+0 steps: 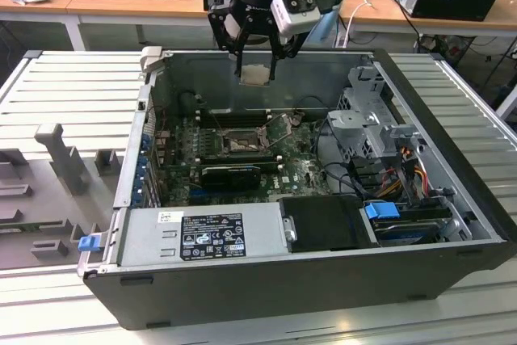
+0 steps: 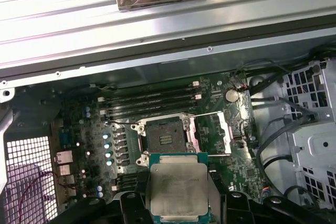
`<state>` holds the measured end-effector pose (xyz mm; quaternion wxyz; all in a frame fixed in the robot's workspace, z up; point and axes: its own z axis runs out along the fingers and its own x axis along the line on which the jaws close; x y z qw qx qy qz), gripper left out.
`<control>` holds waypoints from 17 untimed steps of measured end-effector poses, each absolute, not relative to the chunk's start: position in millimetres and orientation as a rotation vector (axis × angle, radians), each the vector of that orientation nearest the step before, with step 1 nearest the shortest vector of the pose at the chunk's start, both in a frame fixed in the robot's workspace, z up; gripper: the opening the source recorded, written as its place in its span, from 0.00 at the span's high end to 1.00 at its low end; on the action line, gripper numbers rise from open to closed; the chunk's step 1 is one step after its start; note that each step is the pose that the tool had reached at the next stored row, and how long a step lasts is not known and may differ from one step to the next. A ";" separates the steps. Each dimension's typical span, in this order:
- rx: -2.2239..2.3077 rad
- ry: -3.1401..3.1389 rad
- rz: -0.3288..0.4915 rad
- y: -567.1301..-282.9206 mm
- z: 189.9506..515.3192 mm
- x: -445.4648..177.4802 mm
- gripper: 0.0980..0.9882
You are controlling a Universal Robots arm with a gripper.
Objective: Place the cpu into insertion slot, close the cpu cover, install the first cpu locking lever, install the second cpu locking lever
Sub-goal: 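Place the cpu into insertion slot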
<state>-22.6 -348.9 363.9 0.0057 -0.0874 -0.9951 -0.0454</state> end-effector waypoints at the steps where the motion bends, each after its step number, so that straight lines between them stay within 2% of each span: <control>1: -0.278 -3.115 -0.142 -348.9 363.9 -22.6 0.52; 17: -0.323 -3.112 -0.142 -348.9 363.9 -22.6 0.52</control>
